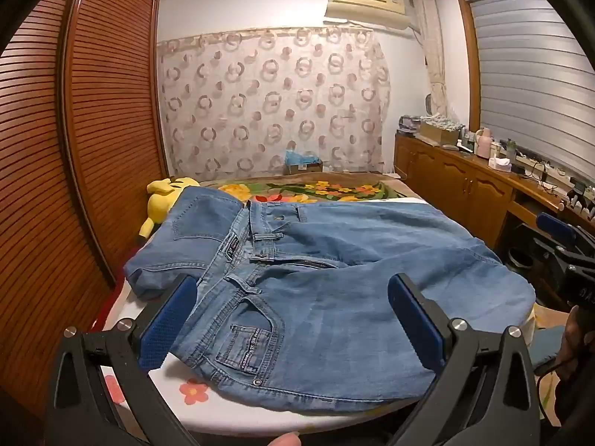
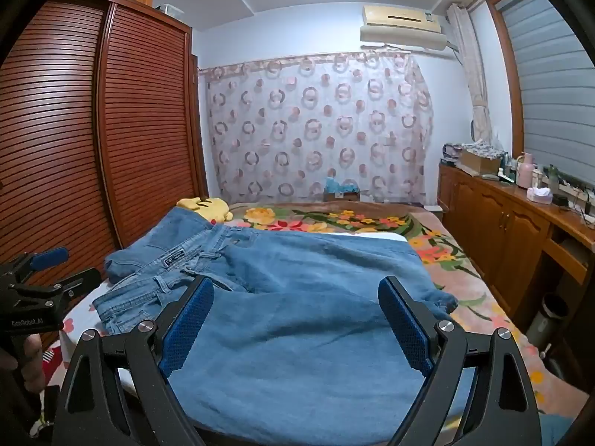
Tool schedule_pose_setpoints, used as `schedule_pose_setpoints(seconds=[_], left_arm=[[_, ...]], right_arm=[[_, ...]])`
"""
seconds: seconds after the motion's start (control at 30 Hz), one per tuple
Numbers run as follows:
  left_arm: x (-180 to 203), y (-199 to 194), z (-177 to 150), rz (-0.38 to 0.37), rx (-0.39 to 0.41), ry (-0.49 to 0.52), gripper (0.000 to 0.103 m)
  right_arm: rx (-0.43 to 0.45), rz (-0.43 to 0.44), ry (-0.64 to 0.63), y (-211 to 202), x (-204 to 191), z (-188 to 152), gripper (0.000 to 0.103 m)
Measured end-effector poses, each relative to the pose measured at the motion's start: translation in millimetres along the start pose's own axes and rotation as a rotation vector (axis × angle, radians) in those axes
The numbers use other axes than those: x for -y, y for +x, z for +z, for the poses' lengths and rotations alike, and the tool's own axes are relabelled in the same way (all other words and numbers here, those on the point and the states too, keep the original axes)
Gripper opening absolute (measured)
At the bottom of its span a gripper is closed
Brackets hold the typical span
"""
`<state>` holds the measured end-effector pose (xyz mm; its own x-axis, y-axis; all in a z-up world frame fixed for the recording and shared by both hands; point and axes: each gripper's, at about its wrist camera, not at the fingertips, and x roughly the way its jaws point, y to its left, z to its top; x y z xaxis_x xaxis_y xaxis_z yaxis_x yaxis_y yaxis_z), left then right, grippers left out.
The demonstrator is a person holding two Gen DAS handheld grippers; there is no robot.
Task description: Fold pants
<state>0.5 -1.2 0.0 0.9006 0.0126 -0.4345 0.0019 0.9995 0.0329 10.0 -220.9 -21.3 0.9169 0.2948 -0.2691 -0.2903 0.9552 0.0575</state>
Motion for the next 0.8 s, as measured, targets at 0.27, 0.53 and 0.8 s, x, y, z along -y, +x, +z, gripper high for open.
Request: schedule_pose_setpoints(seconds=[0.27,0.53,0.8], left_arm=[[2.2,0.7,0.3,0.006,0.008,-0.004,0.103],[-0.6,-0.3,-0.3,-0.004,0.01,-0.011,0.103],[-0.7,0.2,-0.2,-0.006,0.012,-0.011,0.103]], right_arm=[[-0.002,0.002,-0.003,-2.8,-1.0,1.0,0.091],[0.001,0.0,-0.011,-3.8,-2.1,2.0,0.091],[0.005,0.004,-0.011,-1.7,-1.0,-0.2,0.091]])
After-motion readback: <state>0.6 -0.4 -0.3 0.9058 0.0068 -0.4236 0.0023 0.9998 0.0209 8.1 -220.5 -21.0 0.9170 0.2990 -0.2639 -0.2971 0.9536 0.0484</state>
